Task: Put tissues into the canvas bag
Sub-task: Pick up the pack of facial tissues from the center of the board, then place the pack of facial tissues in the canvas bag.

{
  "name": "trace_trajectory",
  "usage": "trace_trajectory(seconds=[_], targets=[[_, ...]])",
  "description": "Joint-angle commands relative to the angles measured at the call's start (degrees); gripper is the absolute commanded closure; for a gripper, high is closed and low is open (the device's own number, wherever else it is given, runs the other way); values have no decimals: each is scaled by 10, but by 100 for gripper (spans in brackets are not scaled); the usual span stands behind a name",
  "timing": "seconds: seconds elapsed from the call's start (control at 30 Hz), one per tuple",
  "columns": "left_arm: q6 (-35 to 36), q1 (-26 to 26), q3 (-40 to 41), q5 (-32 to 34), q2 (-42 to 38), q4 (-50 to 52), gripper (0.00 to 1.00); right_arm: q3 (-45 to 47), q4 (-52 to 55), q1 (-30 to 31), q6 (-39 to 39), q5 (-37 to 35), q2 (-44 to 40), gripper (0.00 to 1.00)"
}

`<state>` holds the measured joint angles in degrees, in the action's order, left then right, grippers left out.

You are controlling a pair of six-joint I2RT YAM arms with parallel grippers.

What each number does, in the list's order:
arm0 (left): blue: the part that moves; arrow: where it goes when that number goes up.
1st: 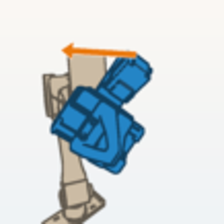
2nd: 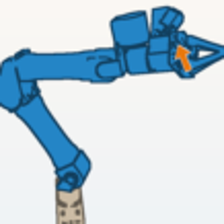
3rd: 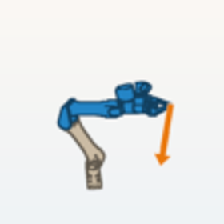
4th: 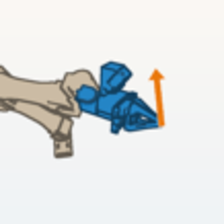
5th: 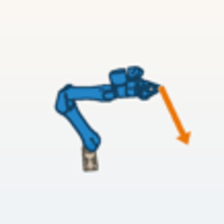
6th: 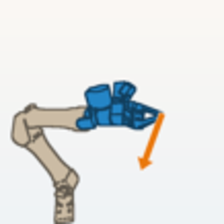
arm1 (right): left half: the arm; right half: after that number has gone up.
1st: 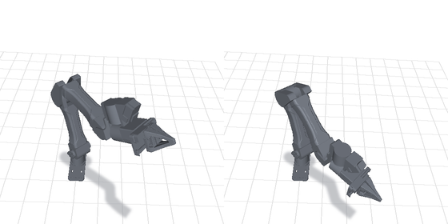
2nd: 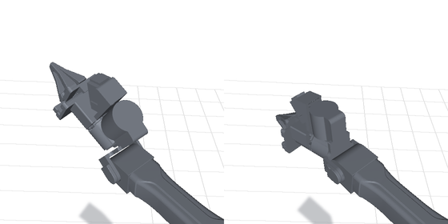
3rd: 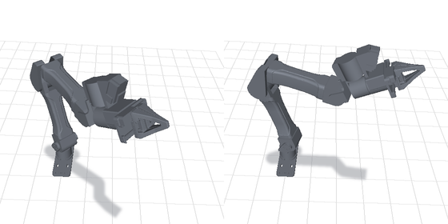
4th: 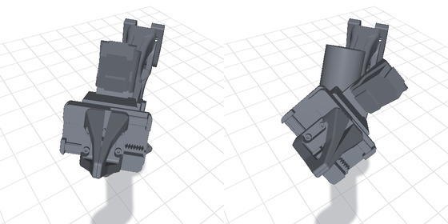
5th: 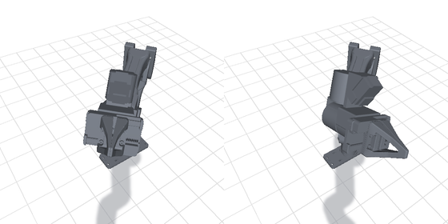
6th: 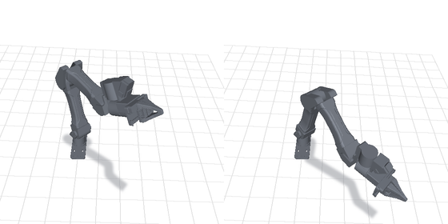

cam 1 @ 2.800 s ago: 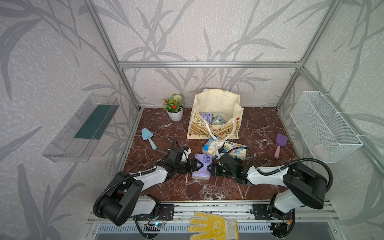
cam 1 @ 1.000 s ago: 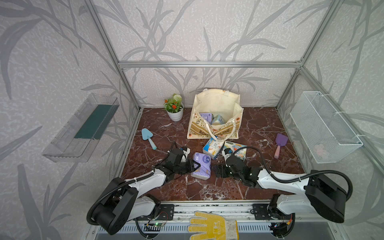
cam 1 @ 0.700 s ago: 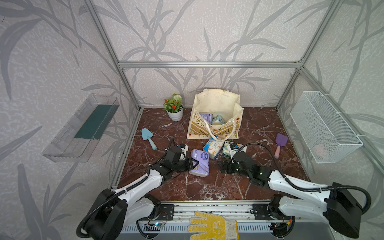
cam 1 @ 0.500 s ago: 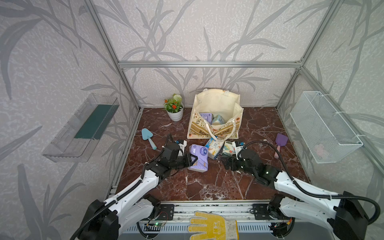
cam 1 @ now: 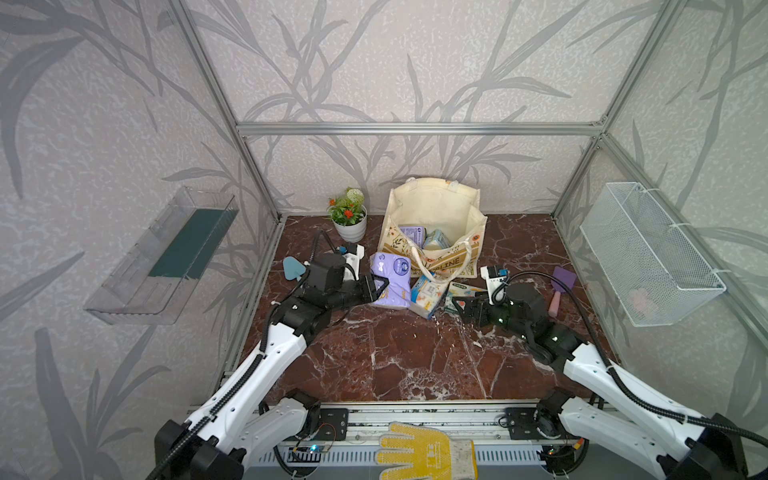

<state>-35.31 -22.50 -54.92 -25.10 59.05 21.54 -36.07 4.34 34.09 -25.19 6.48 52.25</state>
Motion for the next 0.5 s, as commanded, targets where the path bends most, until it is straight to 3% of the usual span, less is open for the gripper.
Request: trace_trajectory(seconds=[0.0, 0.47], targets=[[35, 10, -59, -16, 12, 28, 79, -34, -1, -4, 24, 40, -1, 11], [62, 26, -308, -71, 166, 12, 81, -93, -29, -20, 77, 75, 28, 11]])
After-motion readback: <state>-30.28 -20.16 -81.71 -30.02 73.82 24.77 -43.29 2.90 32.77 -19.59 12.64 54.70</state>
